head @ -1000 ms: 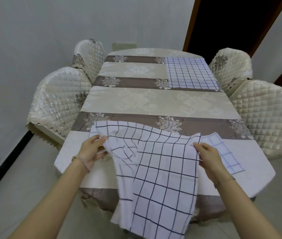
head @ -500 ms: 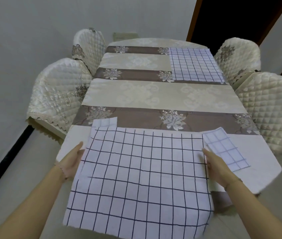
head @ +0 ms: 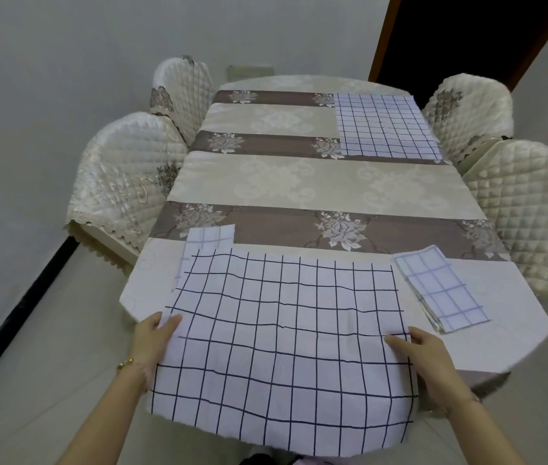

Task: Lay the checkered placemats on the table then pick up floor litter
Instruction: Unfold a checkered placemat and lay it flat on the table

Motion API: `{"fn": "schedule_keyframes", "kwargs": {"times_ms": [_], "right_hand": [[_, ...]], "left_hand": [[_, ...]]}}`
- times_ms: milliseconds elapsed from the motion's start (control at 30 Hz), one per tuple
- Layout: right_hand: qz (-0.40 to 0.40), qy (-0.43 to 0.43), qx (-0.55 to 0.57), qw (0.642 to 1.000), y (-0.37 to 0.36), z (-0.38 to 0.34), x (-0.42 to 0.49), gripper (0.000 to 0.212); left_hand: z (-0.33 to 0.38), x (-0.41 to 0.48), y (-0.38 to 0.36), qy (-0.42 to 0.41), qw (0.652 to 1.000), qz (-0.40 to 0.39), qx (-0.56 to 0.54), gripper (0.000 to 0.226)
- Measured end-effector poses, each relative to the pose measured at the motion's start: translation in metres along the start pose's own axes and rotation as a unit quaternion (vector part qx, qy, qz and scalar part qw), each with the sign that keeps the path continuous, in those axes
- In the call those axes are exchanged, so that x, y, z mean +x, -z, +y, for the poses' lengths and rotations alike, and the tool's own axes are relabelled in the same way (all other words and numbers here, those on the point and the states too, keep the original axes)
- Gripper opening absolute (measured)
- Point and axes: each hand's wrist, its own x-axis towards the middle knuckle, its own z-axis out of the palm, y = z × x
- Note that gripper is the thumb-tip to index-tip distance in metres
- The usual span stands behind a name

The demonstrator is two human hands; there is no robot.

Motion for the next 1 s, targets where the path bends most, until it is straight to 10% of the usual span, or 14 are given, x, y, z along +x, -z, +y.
{"fn": "schedule_keyframes", "kwargs": {"times_ms": [300,533,1000], "right_hand": [[-0.003,0.135,0.118,0.984,0.018,-0.077,-0.036,0.060],[-0.141,0.189,0.078,0.969,-0.066,-0.106,-0.048,0.015],[-0.353,0.192,-0.057,0.914,-0.350,-0.107,-0.166,0.020]], "left_hand": [[0.038,-0.051,0.031,-0.094,0.985,0.082,-0.120,0.017],[-0.013,-0.102,0.088,-0.051,0.959,0.193,-0.203,0.037],[-0.157,-0.138,0.272,0.071,0.905,0.351,-0.230,0.008]]}}
